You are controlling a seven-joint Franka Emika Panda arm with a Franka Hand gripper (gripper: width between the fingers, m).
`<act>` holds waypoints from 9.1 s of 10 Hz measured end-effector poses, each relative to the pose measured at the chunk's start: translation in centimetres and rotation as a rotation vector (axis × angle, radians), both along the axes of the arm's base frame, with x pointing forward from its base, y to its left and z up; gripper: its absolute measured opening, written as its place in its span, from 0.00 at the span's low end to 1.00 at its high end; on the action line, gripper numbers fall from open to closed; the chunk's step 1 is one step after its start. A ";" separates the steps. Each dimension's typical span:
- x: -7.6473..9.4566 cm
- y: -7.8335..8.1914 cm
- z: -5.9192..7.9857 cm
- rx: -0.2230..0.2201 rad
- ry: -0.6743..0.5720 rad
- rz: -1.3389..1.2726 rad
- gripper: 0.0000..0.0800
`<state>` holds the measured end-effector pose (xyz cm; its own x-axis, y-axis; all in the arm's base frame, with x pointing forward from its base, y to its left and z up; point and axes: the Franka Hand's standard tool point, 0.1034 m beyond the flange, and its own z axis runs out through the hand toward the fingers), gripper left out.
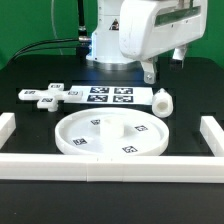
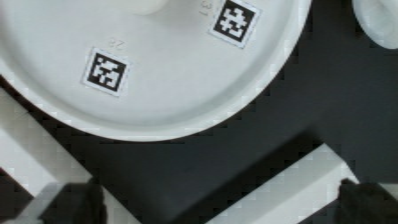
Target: Assemble round table
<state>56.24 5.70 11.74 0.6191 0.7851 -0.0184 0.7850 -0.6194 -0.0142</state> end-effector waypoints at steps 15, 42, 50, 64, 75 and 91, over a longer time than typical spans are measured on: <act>-1.2 -7.8 -6.5 0.014 0.004 0.154 0.81; 0.3 -1.8 -10.6 0.029 0.021 0.145 0.51; -0.9 -2.5 -9.1 0.022 0.027 0.100 0.81; -6.8 -1.3 -6.5 0.030 -0.017 -0.594 0.81; -9.5 1.1 -8.0 0.014 0.085 -1.074 0.81; -12.2 2.2 -11.0 -0.409 1.046 -0.889 0.81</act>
Offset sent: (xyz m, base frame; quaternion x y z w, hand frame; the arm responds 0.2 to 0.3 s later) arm 0.0000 0.0000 0.0000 0.0000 0.0000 0.0000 1.0000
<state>44.01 7.89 0.74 0.4538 -0.0208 -0.8909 -0.1186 -0.9922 -0.0372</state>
